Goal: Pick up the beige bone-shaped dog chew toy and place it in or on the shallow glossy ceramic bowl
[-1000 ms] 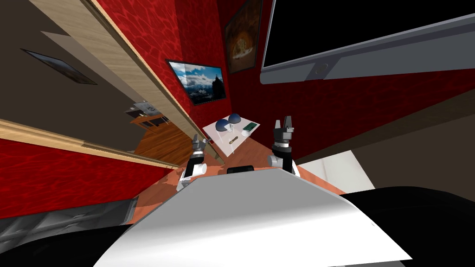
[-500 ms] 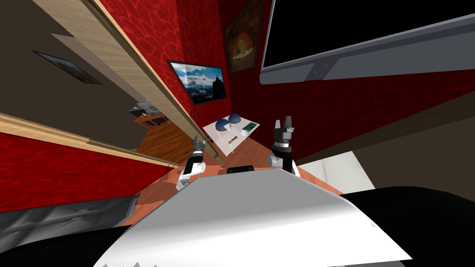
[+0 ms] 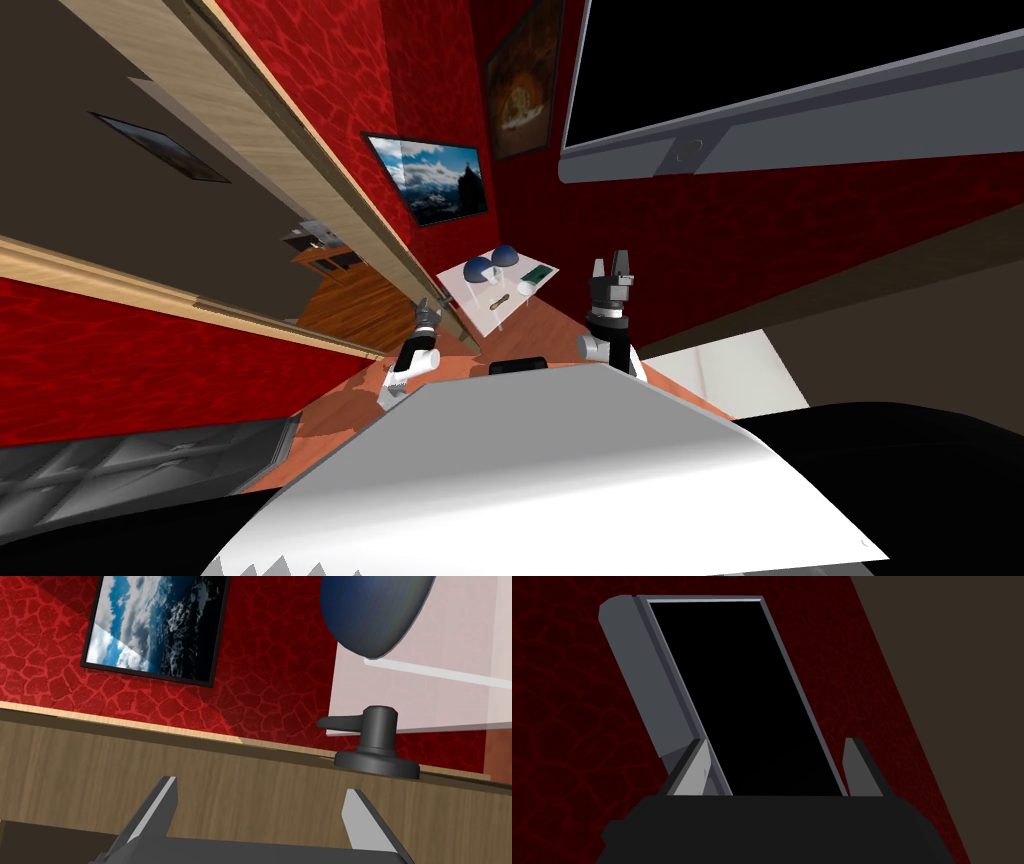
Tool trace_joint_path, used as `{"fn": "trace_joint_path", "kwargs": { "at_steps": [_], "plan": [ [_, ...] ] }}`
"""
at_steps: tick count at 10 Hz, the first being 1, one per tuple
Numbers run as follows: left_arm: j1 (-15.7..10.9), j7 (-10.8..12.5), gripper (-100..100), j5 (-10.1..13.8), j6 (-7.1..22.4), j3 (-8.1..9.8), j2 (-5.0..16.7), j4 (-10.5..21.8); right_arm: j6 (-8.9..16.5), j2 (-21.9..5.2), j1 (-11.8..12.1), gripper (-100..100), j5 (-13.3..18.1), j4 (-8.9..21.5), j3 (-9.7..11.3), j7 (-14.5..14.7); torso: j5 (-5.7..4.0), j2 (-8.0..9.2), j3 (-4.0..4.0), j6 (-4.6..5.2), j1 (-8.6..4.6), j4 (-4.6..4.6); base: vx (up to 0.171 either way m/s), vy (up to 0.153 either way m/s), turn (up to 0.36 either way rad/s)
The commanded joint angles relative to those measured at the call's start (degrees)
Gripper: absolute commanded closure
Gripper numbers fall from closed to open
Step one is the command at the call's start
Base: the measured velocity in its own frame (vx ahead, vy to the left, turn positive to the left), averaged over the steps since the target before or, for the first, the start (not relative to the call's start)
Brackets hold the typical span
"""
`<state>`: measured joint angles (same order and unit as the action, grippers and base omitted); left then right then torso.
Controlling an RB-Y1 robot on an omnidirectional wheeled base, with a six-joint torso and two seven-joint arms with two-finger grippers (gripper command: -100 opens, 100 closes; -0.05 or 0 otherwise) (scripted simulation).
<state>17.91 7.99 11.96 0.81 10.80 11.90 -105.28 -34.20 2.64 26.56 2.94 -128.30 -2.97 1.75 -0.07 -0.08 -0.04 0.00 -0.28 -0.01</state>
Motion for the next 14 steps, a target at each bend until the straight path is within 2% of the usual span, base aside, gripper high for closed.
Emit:
{"fn": "trace_joint_path", "kwargs": {
  "at_steps": [1,2,3,4,5,6,7,9,10,12,13,14],
  "plan": [
    [-0.7,-0.2,-100,-0.1,2.2,0.50,-0.4,0.7,0.0,0.0,0.0,0,0.0,0.0,0.0,0.0,0.00,0.00,0.00,0.00,0.00,0.00,0.011,-0.067,0.027],
    [-1.6,-0.1,-100,0.3,4.0,1.55,-0.2,2.5,0.0,0.0,0.0,0,0.0,0.0,0.0,0.0,0.00,0.01,0.00,0.01,0.03,0.00,0.021,-0.083,0.030],
    [-1.6,-0.1,-100,0.3,4.8,1.55,-0.2,2.5,0.0,0.0,0.0,0,0.0,0.0,0.0,0.0,0.00,-0.03,-0.02,0.01,-0.02,0.00,0.018,-0.072,0.022],
    [-2.3,0.1,-100,0.6,7.0,2.58,0.1,4.4,0.0,0.0,0.0,0,0.0,0.0,0.0,0.0,-0.01,-0.02,-0.01,0.01,0.01,0.00,0.031,-0.086,0.027],
    [-2.3,0.1,-100,0.6,7.3,2.58,0.1,4.4,0.0,0.0,0.0,0,0.0,0.0,0.0,0.0,-0.01,-0.06,-0.03,0.00,-0.03,-0.01,0.032,-0.084,0.018],
    [-3.0,0.3,-100,0.8,9.7,3.58,0.5,6.2,0.0,0.0,0.0,0,0.0,0.0,0.0,0.0,-0.02,-0.07,-0.04,0.01,-0.03,-0.01,0.041,-0.100,0.029],
    [-3.0,0.3,-100,0.8,9.8,3.58,0.5,6.2,0.0,0.0,0.0,0,0.0,0.0,0.0,0.0,-0.02,-0.11,-0.06,0.01,-0.08,-0.02,0.045,-0.094,0.018],
    [-4.3,0.9,-100,0.9,13.5,5.49,1.2,10.0,0.0,0.0,0.0,0,0.0,0.0,0.0,0.0,-0.04,-0.19,-0.10,0.01,-0.19,-0.04,0.089,-0.162,0.026],
    [-4.3,0.9,-100,0.9,14.5,5.49,1.2,10.1,0.0,0.0,0.0,0,0.0,0.0,0.0,0.0,-0.08,-0.33,-0.19,0.01,-0.38,-0.07,0.080,-0.140,0.027],
    [-5.4,1.6,-100,0.6,18.4,7.28,1.9,13.9,0.0,0.0,0.0,0,0.0,0.0,0.0,0.0,-0.07,-0.23,-0.14,0.02,-0.31,-0.05,0.100,-0.176,0.019],
    [-5.4,1.6,-100,0.6,18.9,7.28,1.9,13.9,0.0,0.0,0.0,0,0.0,0.0,0.0,0.0,-0.10,-0.42,-0.23,0.01,-0.41,-0.08,0.118,-0.145,0.022],
    [-5.8,2.0,-100,0.3,21.0,8.13,2.3,15.9,0.0,0.0,0.0,0,0.0,0.0,0.0,0.0,-0.08,-0.40,-0.24,0.01,-0.27,-0.09,0.118,-0.139,0.009]
  ]
}}
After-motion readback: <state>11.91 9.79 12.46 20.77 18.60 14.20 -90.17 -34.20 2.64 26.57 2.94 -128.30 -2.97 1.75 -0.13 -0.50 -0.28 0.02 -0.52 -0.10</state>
